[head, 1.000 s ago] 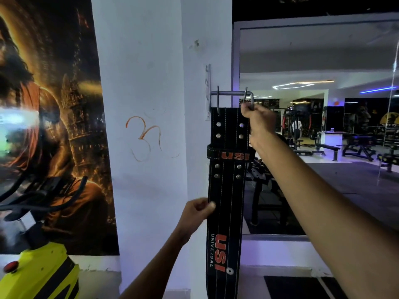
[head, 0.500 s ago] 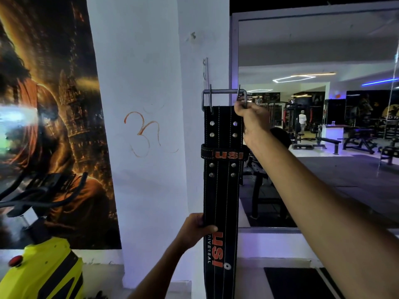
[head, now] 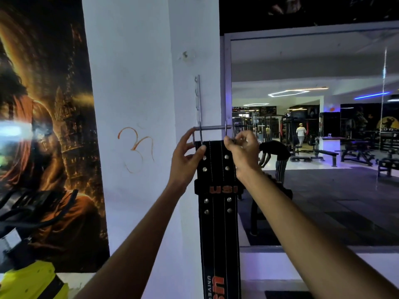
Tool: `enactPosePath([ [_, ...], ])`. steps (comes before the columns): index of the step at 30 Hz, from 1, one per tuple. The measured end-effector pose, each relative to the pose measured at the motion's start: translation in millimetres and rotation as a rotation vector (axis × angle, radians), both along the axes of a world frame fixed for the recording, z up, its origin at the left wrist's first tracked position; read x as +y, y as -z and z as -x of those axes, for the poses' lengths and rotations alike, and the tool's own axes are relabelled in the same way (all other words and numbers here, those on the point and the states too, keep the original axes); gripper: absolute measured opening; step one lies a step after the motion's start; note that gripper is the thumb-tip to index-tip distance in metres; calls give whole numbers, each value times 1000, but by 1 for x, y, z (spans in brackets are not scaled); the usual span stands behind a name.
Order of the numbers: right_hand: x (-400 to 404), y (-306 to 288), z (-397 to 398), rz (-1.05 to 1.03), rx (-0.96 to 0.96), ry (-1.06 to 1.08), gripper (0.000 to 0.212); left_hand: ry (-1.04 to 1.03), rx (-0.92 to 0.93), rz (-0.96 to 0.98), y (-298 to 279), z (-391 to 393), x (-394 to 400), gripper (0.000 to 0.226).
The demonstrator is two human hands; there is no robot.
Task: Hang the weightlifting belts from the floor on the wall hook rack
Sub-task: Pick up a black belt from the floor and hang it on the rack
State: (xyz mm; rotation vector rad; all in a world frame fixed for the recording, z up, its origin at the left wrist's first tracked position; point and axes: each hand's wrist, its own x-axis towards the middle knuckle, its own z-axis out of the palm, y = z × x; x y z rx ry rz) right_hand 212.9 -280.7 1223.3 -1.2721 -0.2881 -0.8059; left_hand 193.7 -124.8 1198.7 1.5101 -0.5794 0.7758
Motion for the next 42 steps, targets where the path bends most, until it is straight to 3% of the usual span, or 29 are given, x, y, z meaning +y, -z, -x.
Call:
enactPosePath([
  [3,-10,6,-16,115,-43,-28,15,-96,-37,-75,-5,-19,-8,49],
  [7,-22,1,-35,173,-57,-81,29,-145,-53,-103,-10,-34,-15,44],
  [13,-12,-8,-94,160,-49,-79,22,-158,-22,39,-25,-97,-2,24],
  [26,53,-51,-285,141,-186,85,16,-73,-18,269,-67,-289,42,15],
  [39,75,-74,-436,114,-107,173,19,-37,32,212,-100,-440,57,22],
  [42,77,-71,-450,110,-80,154,31,-77,43,237,-93,-461,56,40],
])
